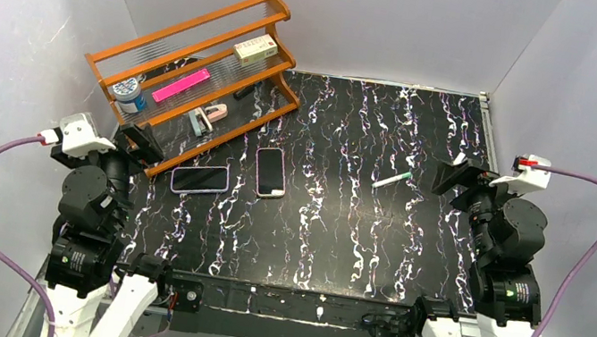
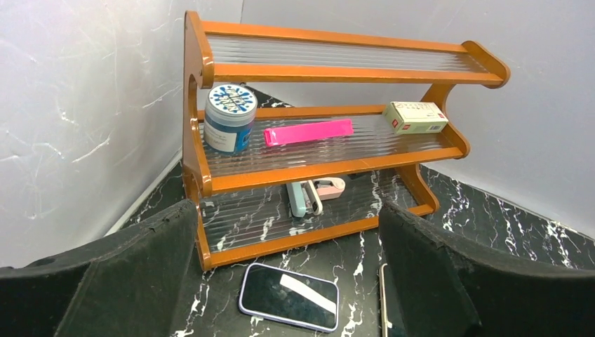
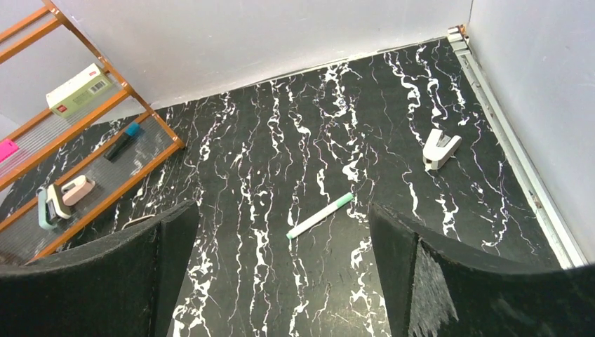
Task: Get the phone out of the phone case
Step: Adjust the phone at the center of the board.
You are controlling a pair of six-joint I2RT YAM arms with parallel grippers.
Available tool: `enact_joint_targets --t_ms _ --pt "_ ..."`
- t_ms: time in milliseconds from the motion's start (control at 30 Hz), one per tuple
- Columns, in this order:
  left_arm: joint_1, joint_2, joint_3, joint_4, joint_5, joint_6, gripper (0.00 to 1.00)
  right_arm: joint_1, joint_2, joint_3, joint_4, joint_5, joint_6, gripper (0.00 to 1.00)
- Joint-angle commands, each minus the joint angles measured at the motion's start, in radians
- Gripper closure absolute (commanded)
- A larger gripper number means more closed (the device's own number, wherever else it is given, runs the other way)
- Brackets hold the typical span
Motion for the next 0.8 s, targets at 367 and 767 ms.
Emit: enact_joint_targets --t_ms 367,767 --pt "-0.003 0.096 -0.009 -0.129 -0.066 -0.322 0.02 0.01 -0.016 -0.04 0.007 0.006 0.028 0.01" --pt "-0.003 0.233 -0.047 -0.295 -0.069 -0.563 0.02 0.01 -0.027 -0.107 0.04 0.019 0.048 0.01"
